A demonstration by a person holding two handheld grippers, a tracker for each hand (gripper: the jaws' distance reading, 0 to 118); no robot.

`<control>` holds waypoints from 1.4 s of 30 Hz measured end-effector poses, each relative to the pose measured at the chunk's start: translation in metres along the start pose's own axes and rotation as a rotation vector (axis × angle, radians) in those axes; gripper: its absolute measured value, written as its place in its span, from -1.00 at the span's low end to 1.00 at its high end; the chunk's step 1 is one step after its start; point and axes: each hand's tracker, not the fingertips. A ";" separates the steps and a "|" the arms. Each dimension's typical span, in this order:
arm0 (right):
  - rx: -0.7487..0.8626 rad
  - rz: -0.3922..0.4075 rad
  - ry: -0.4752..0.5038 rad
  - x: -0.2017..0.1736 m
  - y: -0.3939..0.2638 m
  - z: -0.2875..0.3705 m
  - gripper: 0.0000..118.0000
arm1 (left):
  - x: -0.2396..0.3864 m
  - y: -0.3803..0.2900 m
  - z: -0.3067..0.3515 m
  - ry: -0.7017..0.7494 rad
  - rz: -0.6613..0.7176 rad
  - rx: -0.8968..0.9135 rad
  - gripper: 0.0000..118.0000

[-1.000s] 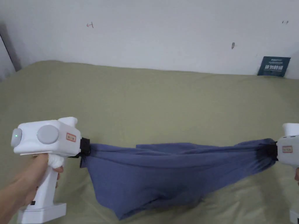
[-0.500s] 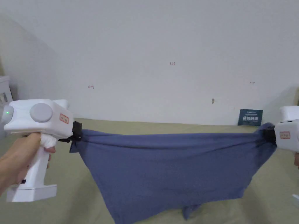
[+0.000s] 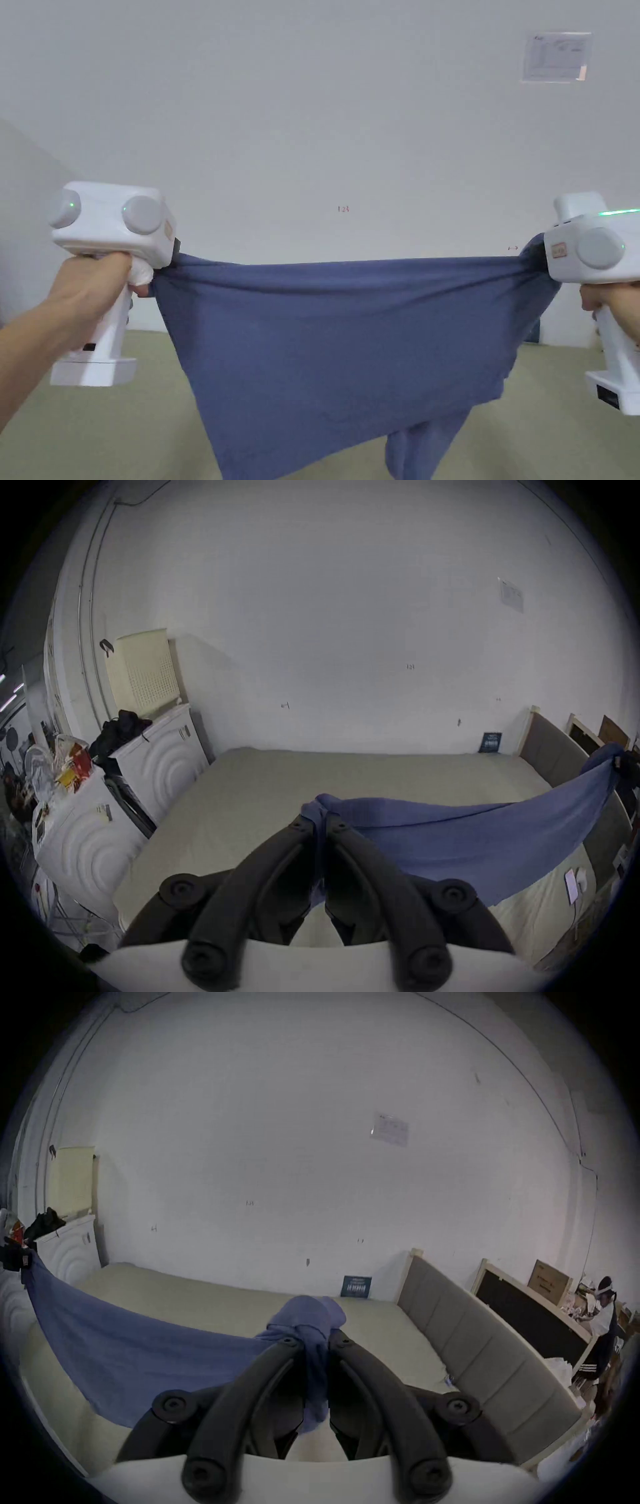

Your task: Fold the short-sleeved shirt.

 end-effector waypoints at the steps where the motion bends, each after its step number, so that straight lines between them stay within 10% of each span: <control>1: 0.002 -0.001 -0.005 -0.001 0.007 -0.011 -0.81 | 0.003 0.008 -0.007 0.005 0.007 0.009 -0.91; 11: -0.021 -0.006 -0.037 -0.035 -0.010 -0.129 -0.81 | 0.034 0.019 -0.119 0.092 -0.023 0.003 -0.91; 23: -0.223 0.018 -0.012 -0.075 -0.185 -0.202 -0.81 | 0.051 -0.137 -0.238 0.068 -0.127 -0.138 -0.91; 42: -0.376 -0.051 0.114 -0.016 -0.371 0.060 -0.81 | -0.017 -0.339 -0.042 -0.136 -0.093 -0.339 -0.91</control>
